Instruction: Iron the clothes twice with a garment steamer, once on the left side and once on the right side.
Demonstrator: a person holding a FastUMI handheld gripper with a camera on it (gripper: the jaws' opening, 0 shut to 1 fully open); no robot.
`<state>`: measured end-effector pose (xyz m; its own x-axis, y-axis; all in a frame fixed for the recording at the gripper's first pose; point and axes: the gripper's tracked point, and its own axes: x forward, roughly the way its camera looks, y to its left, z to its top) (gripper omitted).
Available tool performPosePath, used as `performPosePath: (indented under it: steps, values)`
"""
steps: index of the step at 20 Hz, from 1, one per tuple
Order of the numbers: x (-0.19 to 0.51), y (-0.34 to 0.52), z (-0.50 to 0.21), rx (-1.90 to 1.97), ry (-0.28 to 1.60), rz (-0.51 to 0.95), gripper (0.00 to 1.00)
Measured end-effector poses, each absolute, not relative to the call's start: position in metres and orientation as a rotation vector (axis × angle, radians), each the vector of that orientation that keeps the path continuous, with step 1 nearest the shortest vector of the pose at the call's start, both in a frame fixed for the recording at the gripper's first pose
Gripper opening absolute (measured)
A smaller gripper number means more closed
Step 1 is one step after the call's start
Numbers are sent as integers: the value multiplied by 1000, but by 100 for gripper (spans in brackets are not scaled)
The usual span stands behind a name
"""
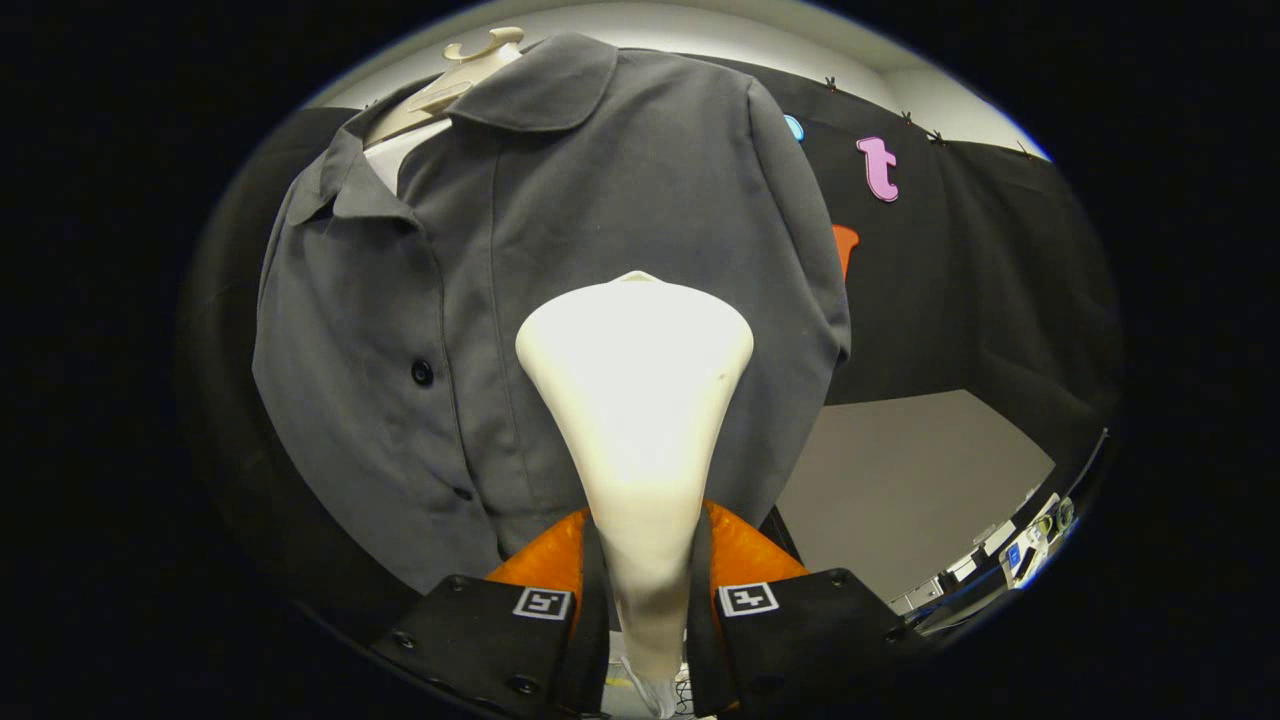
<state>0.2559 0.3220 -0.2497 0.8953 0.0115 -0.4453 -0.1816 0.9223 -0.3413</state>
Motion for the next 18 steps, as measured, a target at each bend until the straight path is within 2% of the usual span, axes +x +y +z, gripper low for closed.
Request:
performPosePath:
  steps: [18]
  values:
    - [243, 285, -363, -390, 634, 57, 40]
